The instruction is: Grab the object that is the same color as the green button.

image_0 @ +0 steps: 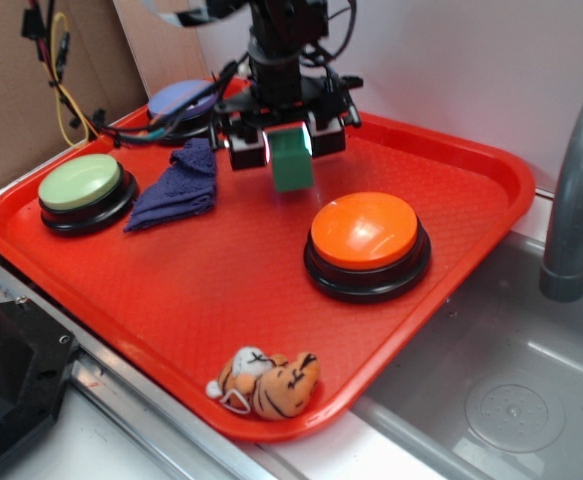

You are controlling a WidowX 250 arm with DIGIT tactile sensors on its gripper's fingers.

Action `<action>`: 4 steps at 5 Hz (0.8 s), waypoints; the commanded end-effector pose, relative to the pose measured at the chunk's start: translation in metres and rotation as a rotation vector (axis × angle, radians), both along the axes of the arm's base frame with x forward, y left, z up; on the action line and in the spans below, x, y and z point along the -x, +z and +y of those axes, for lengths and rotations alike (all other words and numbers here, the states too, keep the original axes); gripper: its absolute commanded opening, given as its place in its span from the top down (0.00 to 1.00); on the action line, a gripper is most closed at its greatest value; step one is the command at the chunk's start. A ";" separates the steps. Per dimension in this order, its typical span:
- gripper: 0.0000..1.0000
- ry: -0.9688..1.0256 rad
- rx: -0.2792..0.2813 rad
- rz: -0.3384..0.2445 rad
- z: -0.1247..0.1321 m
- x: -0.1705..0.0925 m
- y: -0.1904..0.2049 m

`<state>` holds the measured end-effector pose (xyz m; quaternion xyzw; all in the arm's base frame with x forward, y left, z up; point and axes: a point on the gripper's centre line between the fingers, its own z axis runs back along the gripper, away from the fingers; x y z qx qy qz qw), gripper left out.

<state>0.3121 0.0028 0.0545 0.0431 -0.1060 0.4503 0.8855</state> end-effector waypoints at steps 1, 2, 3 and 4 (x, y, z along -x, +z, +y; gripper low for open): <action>1.00 -0.389 0.136 -0.001 0.014 0.027 0.104; 1.00 -0.518 0.161 -0.016 0.010 0.057 0.120; 1.00 -0.611 0.170 -0.060 -0.004 0.101 0.125; 1.00 -0.575 0.179 -0.049 -0.002 0.108 0.123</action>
